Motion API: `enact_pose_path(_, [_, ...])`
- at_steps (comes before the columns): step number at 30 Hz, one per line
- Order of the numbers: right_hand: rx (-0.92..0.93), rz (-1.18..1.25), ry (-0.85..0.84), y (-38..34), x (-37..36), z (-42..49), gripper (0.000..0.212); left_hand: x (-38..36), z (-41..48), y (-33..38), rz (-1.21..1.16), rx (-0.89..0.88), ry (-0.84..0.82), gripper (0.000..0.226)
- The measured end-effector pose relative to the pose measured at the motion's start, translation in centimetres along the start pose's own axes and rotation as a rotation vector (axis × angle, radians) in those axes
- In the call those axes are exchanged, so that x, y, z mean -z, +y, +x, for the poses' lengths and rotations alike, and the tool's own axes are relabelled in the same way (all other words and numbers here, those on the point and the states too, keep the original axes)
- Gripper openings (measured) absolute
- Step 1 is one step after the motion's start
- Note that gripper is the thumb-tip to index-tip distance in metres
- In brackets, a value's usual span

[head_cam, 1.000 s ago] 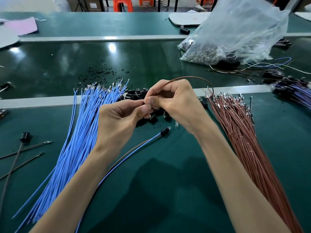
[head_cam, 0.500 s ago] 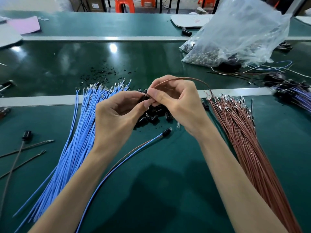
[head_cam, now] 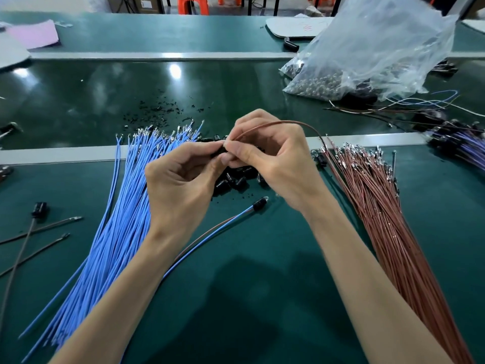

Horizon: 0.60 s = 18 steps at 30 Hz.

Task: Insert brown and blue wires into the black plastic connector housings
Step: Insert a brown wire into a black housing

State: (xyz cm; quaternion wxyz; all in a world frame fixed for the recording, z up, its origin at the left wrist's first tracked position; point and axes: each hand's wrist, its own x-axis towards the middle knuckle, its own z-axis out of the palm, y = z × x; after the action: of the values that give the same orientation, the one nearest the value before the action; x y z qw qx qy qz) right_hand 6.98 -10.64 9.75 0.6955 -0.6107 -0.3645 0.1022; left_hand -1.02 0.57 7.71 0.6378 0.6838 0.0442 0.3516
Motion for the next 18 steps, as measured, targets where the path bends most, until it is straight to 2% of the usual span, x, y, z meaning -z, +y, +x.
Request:
enact_pose_path(4, [-0.112, 0.253, 0.007, -0.1, 0.7, 0.1, 0.004, -0.3, -0.1, -0.2, 0.013, 0.036, 0.014, 0.012])
enact_pose_path(6, [-0.147, 0.380, 0.091, 0.0, 0.6, 0.3, 0.006, -0.2, 0.0, -0.2, 0.017, 0.049, 0.020, 0.011])
enact_pose_path(9, [-0.128, 0.256, 0.197, 0.3, 0.4, 0.6, 0.011, 0.0, 0.1, -0.2, 0.078, 0.059, 0.001, 0.016])
enact_pose_path(14, [-0.124, -0.037, 0.197, 0.4, 1.2, 0.6, 0.014, 0.8, 0.6, 0.1, 0.143, 0.081, -0.044, 0.009])
enact_pose_path(18, [-0.116, -0.049, 0.145, 0.1, 1.0, 0.3, 0.013, 1.1, 0.9, 0.3, 0.241, 0.062, -0.109, 0.010])
